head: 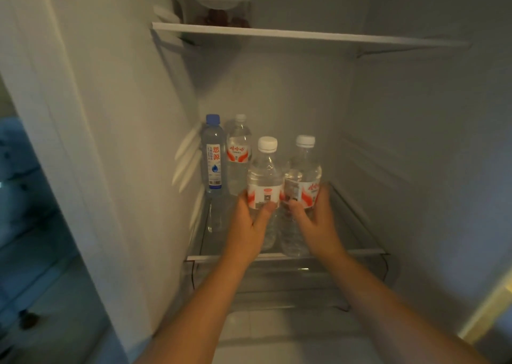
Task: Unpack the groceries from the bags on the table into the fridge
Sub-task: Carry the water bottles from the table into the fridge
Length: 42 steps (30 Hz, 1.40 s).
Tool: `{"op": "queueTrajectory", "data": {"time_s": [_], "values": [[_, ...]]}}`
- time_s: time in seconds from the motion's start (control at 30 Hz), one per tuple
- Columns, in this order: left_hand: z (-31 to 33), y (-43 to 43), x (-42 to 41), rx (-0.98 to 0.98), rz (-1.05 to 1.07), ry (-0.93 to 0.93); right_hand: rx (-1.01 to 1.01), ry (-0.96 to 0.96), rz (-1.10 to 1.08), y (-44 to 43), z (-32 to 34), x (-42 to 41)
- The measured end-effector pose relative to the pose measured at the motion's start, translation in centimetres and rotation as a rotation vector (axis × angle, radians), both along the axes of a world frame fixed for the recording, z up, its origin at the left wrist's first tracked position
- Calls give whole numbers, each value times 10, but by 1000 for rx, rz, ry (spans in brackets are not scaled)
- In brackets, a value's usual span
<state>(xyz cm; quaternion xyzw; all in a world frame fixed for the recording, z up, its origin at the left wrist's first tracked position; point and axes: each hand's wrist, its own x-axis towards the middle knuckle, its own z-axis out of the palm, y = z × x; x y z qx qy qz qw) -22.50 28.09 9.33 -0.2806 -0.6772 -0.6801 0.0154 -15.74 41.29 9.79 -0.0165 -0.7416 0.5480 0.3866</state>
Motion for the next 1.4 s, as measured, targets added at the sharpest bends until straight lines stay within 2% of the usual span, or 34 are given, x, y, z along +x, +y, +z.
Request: {"op": "queueTrajectory", "data": {"time_s": [0.1, 0.17, 0.23, 0.53, 0.7, 0.93, 1.13, 1.4], "values": [[-21, -15, -7, -236, -39, 9, 56, -133, 35, 9, -16, 9], [-31, -25, -11, -406, 17, 53, 87, -247, 77, 18, -23, 14], [-33, -31, -7, -487, 54, 45, 110, -345, 121, 25, -26, 20], [-29, -9, -22, -416, 117, -67, 51, -401, 43, 38, -23, 5], [-27, 17, -44, -376, 166, -94, -25, -418, -77, 48, -24, -23], [-14, 50, -72, -389, 243, -102, -33, -434, -231, 68, -27, -71], [-17, 70, -100, -461, 384, -93, -42, -415, -291, 73, -21, -105], [-23, 84, -122, -604, 507, -77, 36, -487, -294, 83, -19, -141]]}}
